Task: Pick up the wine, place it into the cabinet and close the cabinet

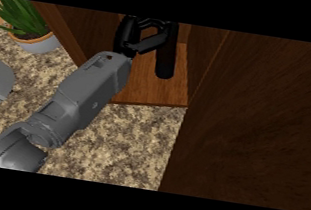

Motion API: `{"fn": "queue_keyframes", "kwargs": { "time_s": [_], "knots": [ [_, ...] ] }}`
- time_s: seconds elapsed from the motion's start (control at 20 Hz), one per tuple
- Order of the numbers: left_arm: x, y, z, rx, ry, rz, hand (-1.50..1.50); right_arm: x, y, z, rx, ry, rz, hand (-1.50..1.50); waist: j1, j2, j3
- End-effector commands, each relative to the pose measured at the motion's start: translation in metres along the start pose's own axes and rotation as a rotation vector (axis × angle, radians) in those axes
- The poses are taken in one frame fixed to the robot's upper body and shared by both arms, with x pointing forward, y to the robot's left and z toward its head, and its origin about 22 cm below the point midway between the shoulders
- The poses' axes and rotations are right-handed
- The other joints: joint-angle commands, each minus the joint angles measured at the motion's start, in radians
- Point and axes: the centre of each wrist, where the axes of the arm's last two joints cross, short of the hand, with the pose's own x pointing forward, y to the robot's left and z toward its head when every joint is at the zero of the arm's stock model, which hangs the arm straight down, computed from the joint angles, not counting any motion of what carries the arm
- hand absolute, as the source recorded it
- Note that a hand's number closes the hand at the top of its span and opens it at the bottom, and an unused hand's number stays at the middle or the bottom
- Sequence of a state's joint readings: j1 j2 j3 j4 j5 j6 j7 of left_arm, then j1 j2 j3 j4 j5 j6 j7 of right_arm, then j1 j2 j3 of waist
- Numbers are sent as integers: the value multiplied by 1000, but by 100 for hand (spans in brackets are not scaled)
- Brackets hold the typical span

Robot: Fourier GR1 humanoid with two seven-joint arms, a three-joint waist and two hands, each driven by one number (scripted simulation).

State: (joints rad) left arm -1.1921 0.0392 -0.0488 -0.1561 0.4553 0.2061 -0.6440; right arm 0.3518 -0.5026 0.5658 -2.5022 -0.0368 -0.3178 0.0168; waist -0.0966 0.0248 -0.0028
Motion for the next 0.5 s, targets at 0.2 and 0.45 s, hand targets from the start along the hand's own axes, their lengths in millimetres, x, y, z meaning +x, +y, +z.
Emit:
{"fn": "queue_keyframes", "kwargs": {
  "time_s": [0.2,0.45],
  "knots": [
    [7,-21,-2,-102,-6,100,-150,42,-5,10,-25,9,-67,-150,46,-15,2],
    [18,-29,-8,-97,7,119,-150,47,-2,17,-26,16,-85,-150,42,-21,2]
  ]
}}
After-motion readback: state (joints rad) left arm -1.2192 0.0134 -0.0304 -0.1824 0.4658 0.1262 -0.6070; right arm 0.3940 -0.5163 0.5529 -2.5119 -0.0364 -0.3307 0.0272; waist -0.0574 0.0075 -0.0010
